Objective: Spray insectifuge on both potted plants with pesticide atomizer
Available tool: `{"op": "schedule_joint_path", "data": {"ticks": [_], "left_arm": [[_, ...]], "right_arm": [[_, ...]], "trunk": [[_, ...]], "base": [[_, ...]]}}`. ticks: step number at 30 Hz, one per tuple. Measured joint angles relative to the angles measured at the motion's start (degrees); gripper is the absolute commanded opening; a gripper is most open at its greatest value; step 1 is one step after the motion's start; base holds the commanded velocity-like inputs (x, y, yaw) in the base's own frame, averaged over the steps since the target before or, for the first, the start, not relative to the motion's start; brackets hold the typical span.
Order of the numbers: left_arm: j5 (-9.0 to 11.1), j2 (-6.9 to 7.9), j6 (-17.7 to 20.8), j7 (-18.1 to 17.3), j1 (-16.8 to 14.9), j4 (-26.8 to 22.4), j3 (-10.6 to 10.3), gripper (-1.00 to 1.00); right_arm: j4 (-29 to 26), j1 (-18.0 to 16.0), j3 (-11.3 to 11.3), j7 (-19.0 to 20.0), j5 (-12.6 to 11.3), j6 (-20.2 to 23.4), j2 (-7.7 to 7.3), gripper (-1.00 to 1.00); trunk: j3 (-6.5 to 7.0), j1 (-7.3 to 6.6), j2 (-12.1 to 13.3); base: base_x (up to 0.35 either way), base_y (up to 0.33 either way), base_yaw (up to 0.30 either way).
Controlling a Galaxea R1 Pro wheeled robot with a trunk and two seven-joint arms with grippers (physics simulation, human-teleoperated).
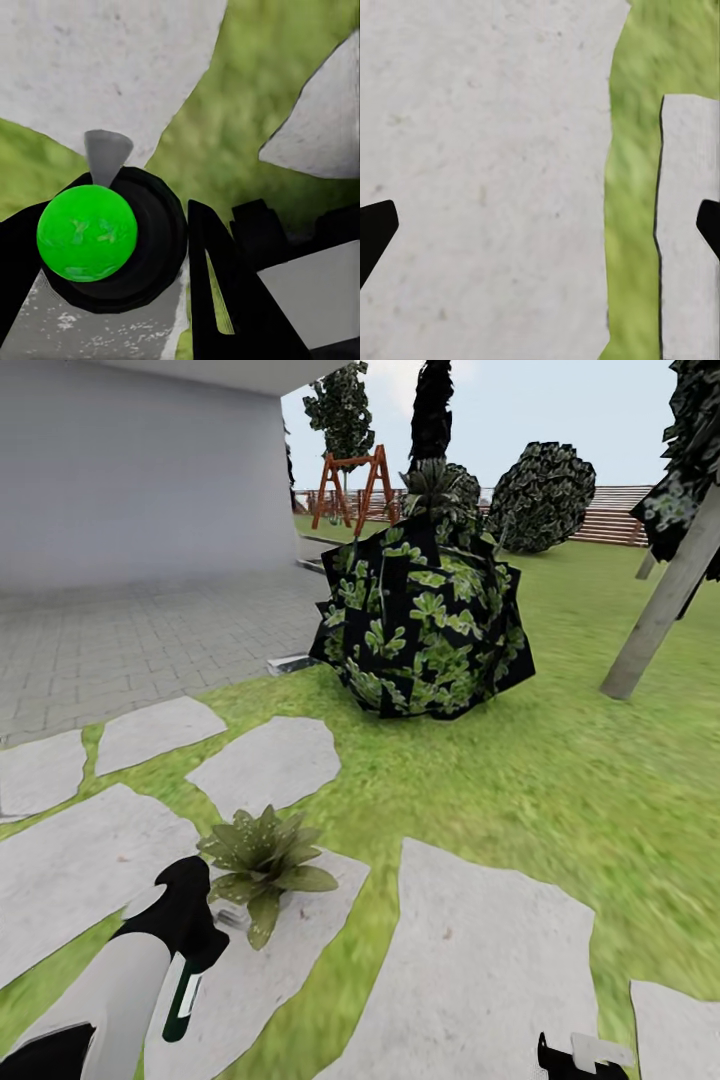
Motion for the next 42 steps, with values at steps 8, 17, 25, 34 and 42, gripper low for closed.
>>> {"op": "schedule_joint_path", "data": {"ticks": [8,17,25,34,42], "left_arm": [[0.09,0.0,0.02,0.01,0.01,-0.56,0.12,-1.0],[0.07,0.0,0.01,0.0,0.0,-0.68,0.29,-1.0],[0.1,-0.25,0.01,0.0,0.1,-0.5,0.19,-1.0],[0.07,-0.05,0.0,0.01,0.1,-0.79,0.52,-1.0],[6.0,1.3,-0.29,0.03,0.09,-0.71,1.57,-1.0]], "right_arm": [[0.01,-0.01,0.0,-0.01,-0.01,0.0,0.07,1.0],[0.0,0.0,-0.07,0.01,-0.01,0.0,0.07,1.0],[0.0,-0.01,-0.02,-0.01,-0.01,0.0,0.07,1.0],[0.01,-0.01,-0.03,-0.02,-0.01,-0.01,0.07,1.0],[0.01,0.0,-0.02,0.0,-0.02,0.0,0.07,1.0]], "trunk": [[0.0,0.0,0.0],[0.0,-0.02,0.0],[0.0,0.0,0.0],[0.0,0.0,0.0],[0.0,0.0,0.0]], "base": [[0.025,-0.271,0.237],[0.149,-0.245,0.178],[0.081,-0.259,0.092],[0.0,-0.264,0.275],[0.0,-0.028,0.266]]}}
